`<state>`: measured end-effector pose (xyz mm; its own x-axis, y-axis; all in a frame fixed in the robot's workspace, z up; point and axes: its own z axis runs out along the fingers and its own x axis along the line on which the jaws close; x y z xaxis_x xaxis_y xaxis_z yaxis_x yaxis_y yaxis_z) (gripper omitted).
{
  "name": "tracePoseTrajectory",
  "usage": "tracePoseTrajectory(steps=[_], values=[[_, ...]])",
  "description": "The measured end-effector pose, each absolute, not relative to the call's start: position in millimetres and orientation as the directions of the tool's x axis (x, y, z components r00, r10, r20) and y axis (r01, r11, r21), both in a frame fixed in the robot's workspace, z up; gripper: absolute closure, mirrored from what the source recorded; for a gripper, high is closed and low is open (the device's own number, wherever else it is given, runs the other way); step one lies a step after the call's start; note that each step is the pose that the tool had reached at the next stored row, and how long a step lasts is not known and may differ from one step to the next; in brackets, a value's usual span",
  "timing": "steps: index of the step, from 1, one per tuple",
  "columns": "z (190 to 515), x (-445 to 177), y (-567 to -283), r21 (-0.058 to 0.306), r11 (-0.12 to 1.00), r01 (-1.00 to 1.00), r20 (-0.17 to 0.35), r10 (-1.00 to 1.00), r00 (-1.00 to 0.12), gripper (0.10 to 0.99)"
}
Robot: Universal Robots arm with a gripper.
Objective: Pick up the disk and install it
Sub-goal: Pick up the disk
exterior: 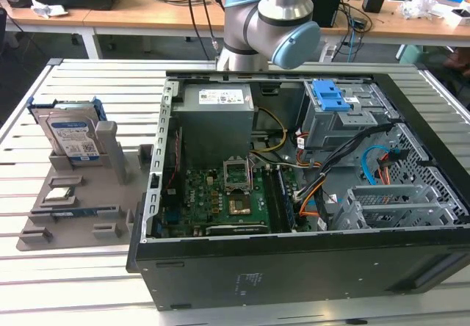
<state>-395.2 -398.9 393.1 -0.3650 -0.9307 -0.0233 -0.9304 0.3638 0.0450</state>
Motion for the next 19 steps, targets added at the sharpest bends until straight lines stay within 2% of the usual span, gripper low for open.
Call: tracePoseTrajectory(steps=[19], values=[[393.1, -395.1, -398.9, 0.045, 0.076, -0.996, -0.023, -0.997, -0.077, 0.98]])
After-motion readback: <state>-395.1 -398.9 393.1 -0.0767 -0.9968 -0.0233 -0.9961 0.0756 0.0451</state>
